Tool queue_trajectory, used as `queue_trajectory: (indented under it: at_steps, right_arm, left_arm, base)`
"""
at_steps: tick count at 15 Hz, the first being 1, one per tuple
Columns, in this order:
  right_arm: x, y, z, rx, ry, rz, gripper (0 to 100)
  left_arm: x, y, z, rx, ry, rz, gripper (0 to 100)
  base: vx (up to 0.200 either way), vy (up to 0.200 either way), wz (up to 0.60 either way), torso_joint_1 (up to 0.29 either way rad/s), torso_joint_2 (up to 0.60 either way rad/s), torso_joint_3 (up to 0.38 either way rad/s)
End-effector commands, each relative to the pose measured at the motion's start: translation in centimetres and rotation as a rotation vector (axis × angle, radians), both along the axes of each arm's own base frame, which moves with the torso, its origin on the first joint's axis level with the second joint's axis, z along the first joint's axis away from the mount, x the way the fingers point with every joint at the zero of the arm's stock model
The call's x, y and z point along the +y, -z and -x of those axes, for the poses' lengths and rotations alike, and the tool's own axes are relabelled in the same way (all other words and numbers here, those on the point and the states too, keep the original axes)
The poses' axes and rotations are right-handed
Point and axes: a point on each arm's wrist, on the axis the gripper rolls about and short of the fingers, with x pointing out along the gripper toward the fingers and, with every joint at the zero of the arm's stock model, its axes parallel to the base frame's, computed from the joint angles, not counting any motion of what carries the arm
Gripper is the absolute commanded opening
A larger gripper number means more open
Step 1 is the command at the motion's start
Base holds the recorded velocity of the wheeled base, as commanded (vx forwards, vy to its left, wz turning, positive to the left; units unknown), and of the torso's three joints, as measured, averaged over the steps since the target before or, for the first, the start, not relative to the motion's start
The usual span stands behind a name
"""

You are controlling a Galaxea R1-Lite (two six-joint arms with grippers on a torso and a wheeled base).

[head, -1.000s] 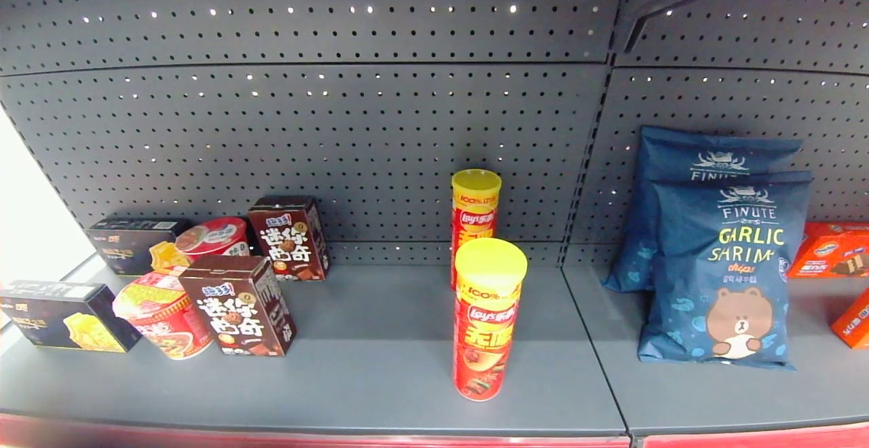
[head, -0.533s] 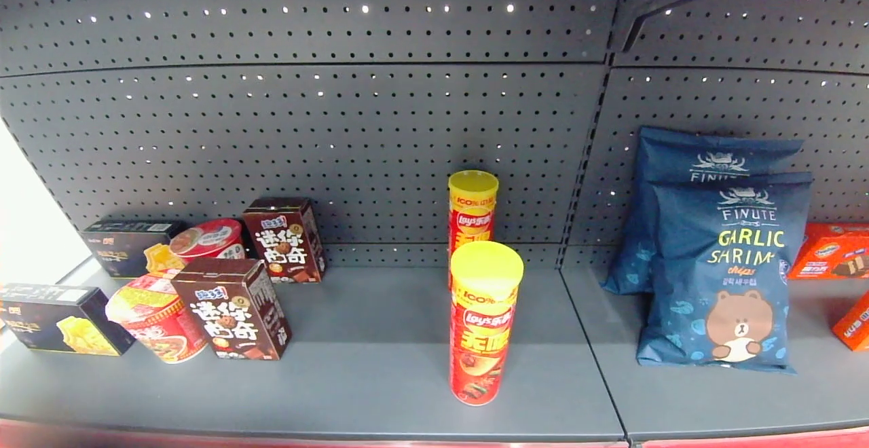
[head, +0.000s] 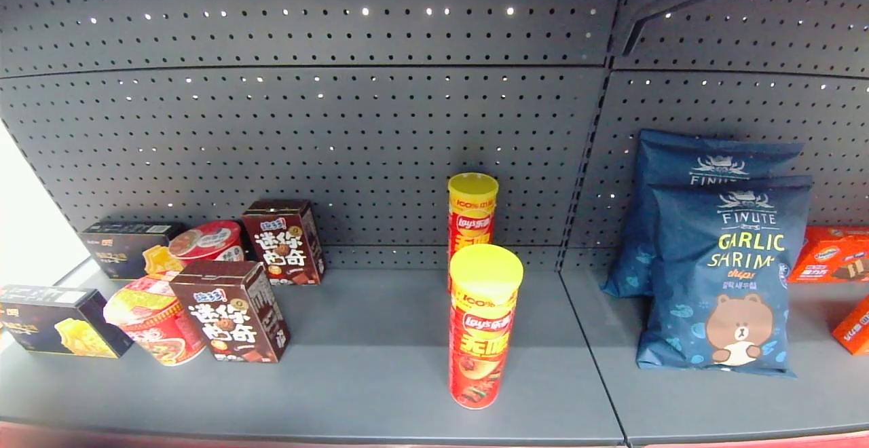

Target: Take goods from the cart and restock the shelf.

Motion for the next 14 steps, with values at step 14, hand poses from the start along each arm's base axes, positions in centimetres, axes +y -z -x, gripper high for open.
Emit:
queue_trajectory:
  at_steps: [14]
  right_arm:
    - [0.0, -0.02, -0.03, 0.003, -0.001, 0.001, 100]
  left_arm:
    - [-0.02, -0.03, 0.02, 0.001, 0.008, 0.003, 100]
  base:
    - [0.0, 0.0, 0.0, 0.0, 0.0, 0.0]
